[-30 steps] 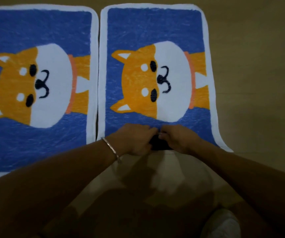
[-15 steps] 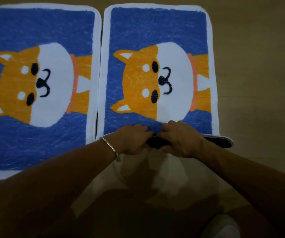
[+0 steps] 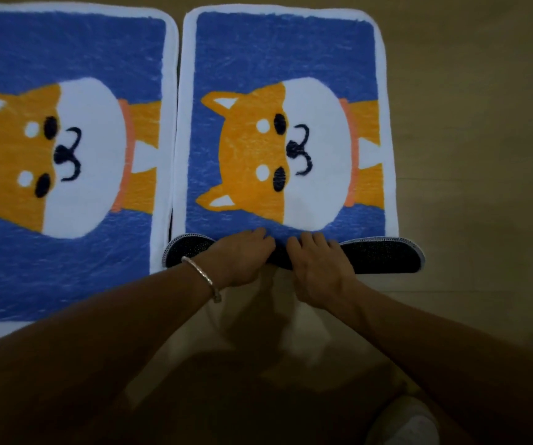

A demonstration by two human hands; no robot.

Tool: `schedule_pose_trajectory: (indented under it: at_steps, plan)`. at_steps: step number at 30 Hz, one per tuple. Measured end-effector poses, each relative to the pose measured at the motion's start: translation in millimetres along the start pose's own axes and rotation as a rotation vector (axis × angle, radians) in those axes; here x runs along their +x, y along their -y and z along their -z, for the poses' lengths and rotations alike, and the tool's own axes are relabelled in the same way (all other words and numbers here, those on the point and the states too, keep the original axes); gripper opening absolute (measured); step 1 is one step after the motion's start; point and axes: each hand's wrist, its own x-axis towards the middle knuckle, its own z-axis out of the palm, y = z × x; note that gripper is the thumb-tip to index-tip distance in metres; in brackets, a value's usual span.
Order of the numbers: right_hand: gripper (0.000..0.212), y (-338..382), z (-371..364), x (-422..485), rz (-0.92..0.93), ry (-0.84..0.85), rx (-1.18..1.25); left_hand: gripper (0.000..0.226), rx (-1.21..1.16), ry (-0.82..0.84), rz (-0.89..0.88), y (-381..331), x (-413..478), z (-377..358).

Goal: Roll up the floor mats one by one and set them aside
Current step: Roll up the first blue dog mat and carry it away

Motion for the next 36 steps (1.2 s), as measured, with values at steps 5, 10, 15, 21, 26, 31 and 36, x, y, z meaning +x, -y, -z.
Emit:
schedule_pose_trajectory:
  at_steps: [5, 10, 15, 21, 26, 31, 36]
  plan:
    - [0.033, -7.1, 1.3, 12.4, 0.039, 0.101, 0.065, 0.062, 0.297, -0.135, -0.023, -9.1, -7.1, -12.1]
    - [0.037, -8.6, 1.5, 12.4, 0.023, 0.148, 0.28, 0.039, 0.24, -0.137, 0.066, -15.0, 1.1, -8.0]
    - [0.043, -3.9, -4.0, 7.5, 0.007, 0.081, 0.091, 0.029, 0.153, -0.058, 0.079, -12.2, 8.9, -5.3]
    - [0.025, -9.3, 2.1, 15.9, -0.06, 0.217, 0.268, 0.046, 0.314, -0.176, -0.034, -13.0, -1.3, -12.4]
    - [0.038, -7.5, -8.8, 6.4, 0.013, 0.086, 0.104, 0.032, 0.129, 0.043, 0.058, -14.8, 12.9, -8.5]
    - [0.031, -13.4, -9.1, 10.1, -0.014, 0.091, 0.166, 0.035, 0.147, 0.006, 0.01, -18.6, 7.5, -1.6]
    - [0.033, -20.5, -1.5, 16.5, 0.026, 0.176, 0.257, 0.035, 0.261, -0.152, -0.06, -13.2, 3.1, -4.7]
